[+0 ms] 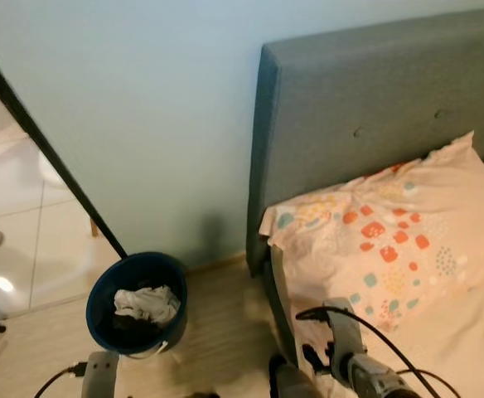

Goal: Clean up the room

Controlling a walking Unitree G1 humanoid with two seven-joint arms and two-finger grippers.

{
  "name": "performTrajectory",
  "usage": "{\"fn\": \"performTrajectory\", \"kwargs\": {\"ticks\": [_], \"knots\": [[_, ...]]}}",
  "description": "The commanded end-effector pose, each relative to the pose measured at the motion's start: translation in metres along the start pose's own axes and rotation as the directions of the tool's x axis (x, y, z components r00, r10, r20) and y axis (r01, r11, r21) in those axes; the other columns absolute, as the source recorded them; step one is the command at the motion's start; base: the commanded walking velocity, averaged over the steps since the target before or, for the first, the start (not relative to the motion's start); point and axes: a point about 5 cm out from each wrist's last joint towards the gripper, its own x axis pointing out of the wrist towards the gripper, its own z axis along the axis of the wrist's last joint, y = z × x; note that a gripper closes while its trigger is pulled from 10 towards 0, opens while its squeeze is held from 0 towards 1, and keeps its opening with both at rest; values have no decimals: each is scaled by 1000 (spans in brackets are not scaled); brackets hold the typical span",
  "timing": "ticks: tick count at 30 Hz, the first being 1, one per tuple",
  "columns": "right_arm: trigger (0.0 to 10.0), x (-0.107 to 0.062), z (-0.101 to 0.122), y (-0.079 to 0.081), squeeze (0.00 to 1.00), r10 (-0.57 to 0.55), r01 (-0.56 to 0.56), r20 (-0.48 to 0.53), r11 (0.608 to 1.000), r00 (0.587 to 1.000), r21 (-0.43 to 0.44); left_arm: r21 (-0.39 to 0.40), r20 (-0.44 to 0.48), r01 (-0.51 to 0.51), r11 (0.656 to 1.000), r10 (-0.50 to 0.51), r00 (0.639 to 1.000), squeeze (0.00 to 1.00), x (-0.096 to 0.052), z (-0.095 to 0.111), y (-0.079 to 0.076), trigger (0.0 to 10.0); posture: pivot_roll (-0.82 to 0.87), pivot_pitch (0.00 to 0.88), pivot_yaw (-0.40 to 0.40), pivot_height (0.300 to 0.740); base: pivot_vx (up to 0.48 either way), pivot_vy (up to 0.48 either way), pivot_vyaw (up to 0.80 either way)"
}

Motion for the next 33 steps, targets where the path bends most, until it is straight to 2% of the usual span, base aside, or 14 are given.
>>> {"fn": "performTrajectory", "kwargs": {"ticks": [1,20,28,33], "knots": [[10000,-1,-7,-1,0,-13,13,-29,1000,1000,5,10,-41,0,1000,1,999,0,-2,-11,0,10000,-77,57,29,740,-469,0,0],[10000,0,2,-3,0,-29,29,0,999,1000,-21,4,-26,9,1000,-9,1000,0,-1,-5,-4,10000,-81,56,26,740,-474,0,0],[10000,0,7,-5,0,-32,33,20,999,999,-26,2,-15,18,1000,-18,1000,0,0,-1,-7,10000,-80,51,19,740,-472,0,-763],[10000,0,9,-5,0,-31,31,21,999,999,-29,-6,2,24,1000,-24,1000,0,1,4,-10,10000,-80,47,13,740,-412,0,0]]}}
